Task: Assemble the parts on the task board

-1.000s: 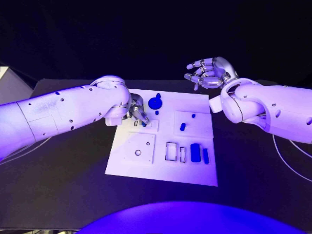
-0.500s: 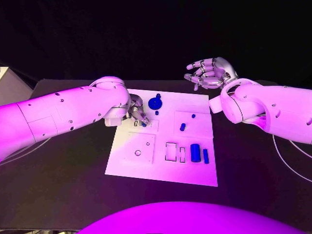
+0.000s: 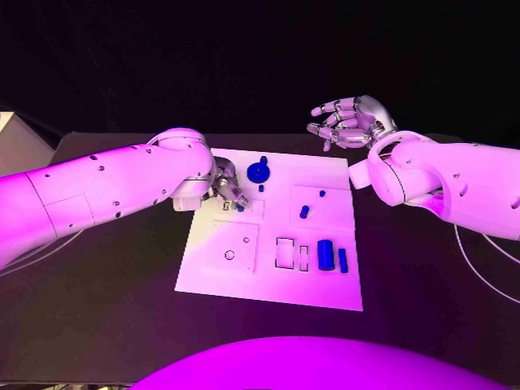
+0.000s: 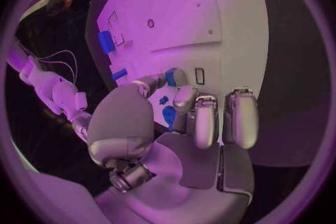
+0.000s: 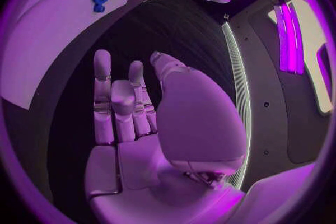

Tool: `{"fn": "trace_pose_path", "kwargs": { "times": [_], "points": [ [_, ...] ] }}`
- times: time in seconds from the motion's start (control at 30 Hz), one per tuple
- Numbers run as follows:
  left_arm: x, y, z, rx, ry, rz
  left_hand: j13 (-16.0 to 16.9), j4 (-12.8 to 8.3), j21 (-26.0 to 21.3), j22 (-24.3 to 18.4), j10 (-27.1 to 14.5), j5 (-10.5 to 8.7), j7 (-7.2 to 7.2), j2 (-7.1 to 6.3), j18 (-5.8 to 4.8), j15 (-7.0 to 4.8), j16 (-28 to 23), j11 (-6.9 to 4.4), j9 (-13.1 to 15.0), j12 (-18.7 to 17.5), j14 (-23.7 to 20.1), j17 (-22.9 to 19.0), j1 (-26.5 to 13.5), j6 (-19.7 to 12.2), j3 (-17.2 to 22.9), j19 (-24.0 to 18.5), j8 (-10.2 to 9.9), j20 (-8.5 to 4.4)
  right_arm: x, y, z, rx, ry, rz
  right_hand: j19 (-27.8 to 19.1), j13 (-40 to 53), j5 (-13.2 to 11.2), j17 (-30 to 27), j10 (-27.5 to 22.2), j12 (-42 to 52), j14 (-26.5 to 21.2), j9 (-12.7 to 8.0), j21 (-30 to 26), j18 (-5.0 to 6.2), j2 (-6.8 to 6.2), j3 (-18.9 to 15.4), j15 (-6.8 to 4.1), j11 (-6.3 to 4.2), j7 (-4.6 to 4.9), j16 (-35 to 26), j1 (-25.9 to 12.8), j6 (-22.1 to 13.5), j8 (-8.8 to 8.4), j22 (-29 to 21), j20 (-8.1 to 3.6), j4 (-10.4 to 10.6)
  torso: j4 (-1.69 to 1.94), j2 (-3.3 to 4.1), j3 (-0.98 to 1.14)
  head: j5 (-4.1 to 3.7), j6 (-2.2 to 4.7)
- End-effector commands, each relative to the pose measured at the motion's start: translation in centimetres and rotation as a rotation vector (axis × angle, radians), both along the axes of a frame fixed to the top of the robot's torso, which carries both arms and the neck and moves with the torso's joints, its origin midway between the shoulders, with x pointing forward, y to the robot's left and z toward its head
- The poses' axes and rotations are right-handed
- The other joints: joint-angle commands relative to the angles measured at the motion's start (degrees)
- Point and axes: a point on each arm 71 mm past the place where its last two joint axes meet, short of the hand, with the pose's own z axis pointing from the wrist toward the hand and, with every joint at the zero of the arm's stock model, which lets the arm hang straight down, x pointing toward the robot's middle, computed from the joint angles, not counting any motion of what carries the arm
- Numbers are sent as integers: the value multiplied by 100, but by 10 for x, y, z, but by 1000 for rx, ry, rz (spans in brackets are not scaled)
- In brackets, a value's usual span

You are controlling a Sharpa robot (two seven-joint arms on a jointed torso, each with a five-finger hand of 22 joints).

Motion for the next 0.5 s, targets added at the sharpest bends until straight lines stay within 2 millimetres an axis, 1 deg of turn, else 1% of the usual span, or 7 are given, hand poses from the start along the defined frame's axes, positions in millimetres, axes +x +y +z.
{"fn": "trace_pose_path", "kwargs": {
  "times": [0.03,0.1,0.13,0.23,0.4,0.5],
  "points": [
    [-3,3,-5,14,17,-1,14,129,-23,198,-2,-436,28,-51,-54,-24,16,10,-7,-28,565,1404,68,38,-183,27,-38,9,-1,2,0,-2,-8,18,50,-5,33,-5,25,-33,-19,9,-20,114,-4,-25,-10,-25,10,-29,-19,-32,40,-5,-7,10,1,-1,0,1,8],
    [-3,4,-5,14,15,0,18,219,-26,196,-3,-622,32,-61,-53,-21,17,13,-6,-30,566,1406,106,43,-275,26,-48,12,-1,1,0,-2,-8,17,52,-9,30,-13,25,-34,-22,9,-22,114,-5,-29,-9,-24,11,-38,-23,-35,40,-7,-7,12,1,-2,-1,-2,12],
    [-3,5,-5,14,13,1,19,248,-25,200,-3,-671,32,-60,-54,-21,16,15,-6,-30,565,1403,123,45,-302,28,-52,13,-1,1,0,-3,-8,17,52,-9,30,-13,25,-34,-22,9,-22,114,-5,-29,-9,-24,11,-38,-23,-35,40,-7,-7,12,0,-2,-2,-1,13],
    [-4,7,-4,13,10,3,19,284,-27,197,-4,-714,33,-62,-53,-20,16,16,-5,-32,565,1403,147,46,-337,27,-55,13,-1,1,0,-3,-9,17,52,-9,30,-13,25,-34,-22,9,-22,114,-5,-29,-9,-24,11,-38,-23,-35,40,-7,-7,12,3,-6,-4,1,14],
    [-5,9,-3,7,3,6,13,325,-29,194,-9,-756,36,-73,-52,-19,11,18,-4,-38,562,1394,169,45,-380,24,-60,14,-1,1,0,-3,-9,17,53,-16,27,-18,25,-35,-23,9,-26,113,-5,-34,-9,-23,11,-45,-30,-38,42,-11,-6,16,3,-10,-2,5,17],
    [-6,9,0,-7,-7,9,5,333,-32,188,-13,-763,36,-74,-50,-19,10,19,-3,-42,561,1391,173,45,-387,21,-61,15,-1,1,0,-3,-9,17,54,-19,27,-24,24,-36,-25,9,-28,113,-4,-35,-8,-22,11,-50,-33,-39,42,-12,-6,17,3,-3,-6,7,28]
  ]
}}
